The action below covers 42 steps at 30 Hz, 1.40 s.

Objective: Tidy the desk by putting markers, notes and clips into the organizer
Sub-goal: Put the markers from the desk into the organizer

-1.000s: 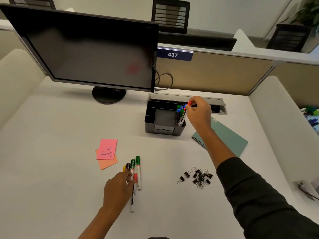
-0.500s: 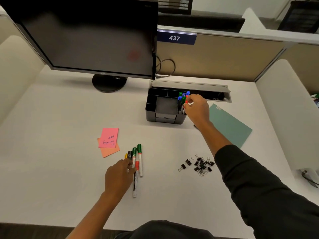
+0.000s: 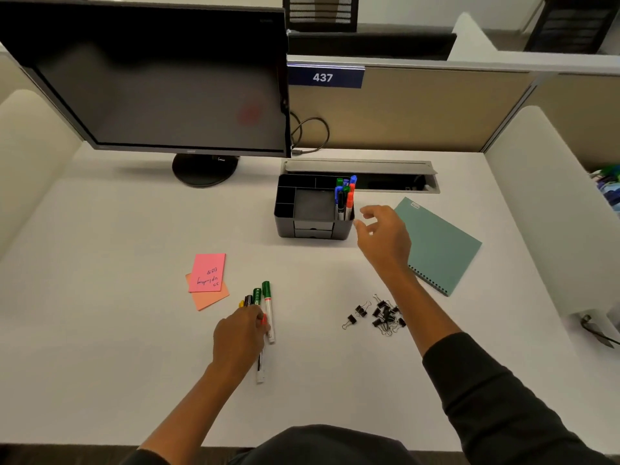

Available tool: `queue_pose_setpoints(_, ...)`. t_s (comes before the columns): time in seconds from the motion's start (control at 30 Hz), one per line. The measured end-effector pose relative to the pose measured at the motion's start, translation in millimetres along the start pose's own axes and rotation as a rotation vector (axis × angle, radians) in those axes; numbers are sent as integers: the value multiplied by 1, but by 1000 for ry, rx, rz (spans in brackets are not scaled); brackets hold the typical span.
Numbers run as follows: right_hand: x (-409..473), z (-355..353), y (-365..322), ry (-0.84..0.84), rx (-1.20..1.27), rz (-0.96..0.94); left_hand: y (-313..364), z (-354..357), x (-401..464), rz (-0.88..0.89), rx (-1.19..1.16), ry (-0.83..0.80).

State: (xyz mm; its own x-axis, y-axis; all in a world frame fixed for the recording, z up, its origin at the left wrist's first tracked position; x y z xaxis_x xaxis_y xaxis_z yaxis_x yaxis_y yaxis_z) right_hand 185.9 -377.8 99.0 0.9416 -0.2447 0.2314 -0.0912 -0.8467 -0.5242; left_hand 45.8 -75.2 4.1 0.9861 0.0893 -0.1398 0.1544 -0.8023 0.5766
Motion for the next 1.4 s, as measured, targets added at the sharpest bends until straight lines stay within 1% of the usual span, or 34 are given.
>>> queue_pose_setpoints(0.13,-34,-3,13,-40,36,4,10,7,2,-5,65,-27)
queue_pose_setpoints(0.23,-56,1,23,-67,47,18,14,13,3,-52,83,-78)
queue_pose_setpoints(0.3,-68,3,28,-78,48,28,17,17,3,-42,132,-111)
queue_pose_setpoints(0.43,-82,5,31,-81,50,15,24,21,2,6,181,-117)
queue_pose_setpoints(0.5,-84,4,31,-74,60,5,29,13,5,-10,140,-99)
queue_pose_setpoints(0.57,-85,2,30,-64,71,-9,39,-4,13,-13,43,-35)
queue_pose_setpoints(0.73,-88,2,26,-65,99,-17,79,-83,64,97,-271,210)
queue_pose_setpoints(0.87,-101,13,23,-121,102,-11,112,-134,121,232,-334,385)
queue_pose_setpoints(1.0,-118,24,18,-185,93,-28,132,-155,166,311,-335,467)
queue_pose_setpoints(1.07,-125,28,15,-202,84,-35,136,-152,180,324,-334,458)
queue_pose_setpoints(1.2,-133,36,10,-242,68,-43,134,-128,197,301,-291,387)
queue_pose_setpoints(1.4,-141,49,-3,-322,52,-78,120,-99,210,225,-237,290)
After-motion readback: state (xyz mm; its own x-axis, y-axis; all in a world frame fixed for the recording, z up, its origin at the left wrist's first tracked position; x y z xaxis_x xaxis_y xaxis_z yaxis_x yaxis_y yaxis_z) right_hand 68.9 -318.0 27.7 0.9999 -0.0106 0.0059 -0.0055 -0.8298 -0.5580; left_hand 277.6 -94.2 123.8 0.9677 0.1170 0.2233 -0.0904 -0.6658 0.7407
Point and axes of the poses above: each hand's wrist, its own x-axis towards the middle knuckle, its own z-axis out of the palm, y = z × x, the point moved 4 cm from there along x, towards the middle knuckle, and after that the axes turned 13 degrees about -x, right-handed, at the moved point
